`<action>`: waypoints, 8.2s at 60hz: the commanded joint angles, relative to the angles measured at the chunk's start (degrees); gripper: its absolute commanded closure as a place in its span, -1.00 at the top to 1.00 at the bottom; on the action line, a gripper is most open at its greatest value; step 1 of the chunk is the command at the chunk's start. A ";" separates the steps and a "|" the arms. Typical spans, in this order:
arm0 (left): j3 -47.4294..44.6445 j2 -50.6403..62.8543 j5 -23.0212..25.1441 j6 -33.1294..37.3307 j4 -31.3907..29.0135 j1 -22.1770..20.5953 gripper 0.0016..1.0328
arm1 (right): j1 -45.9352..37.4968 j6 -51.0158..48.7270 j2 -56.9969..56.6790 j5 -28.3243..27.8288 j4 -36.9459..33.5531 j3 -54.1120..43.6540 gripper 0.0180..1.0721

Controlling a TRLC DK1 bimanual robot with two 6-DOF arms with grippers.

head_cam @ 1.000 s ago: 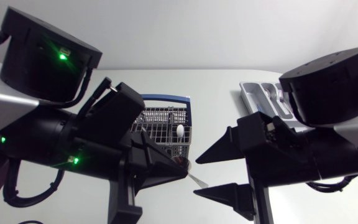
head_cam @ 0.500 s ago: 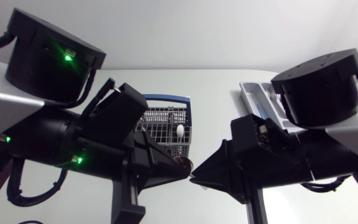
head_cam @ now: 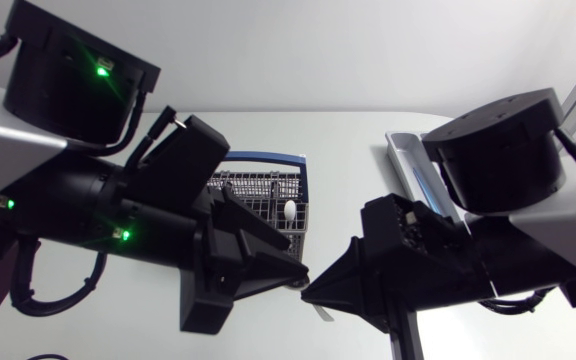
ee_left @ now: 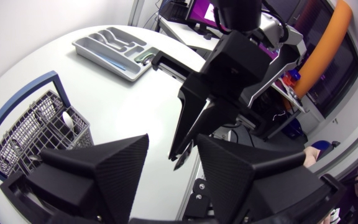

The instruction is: Unload the cutlery basket into the drawer organizer.

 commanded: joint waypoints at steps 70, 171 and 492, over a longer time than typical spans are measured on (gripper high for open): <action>3.52 8.45 -14.53 -39.95 -1.71 18.32 0.91 | -58.65 -51.74 11.96 8.12 4.73 -0.90 -0.89; 5.36 15.40 -25.60 -51.11 -6.90 12.69 0.77 | -56.72 -27.57 11.61 18.84 10.71 0.25 0.79; 5.19 11.18 8.23 -25.98 -6.99 -0.14 -0.93 | -0.29 -0.85 -2.63 7.68 8.95 -8.98 -0.07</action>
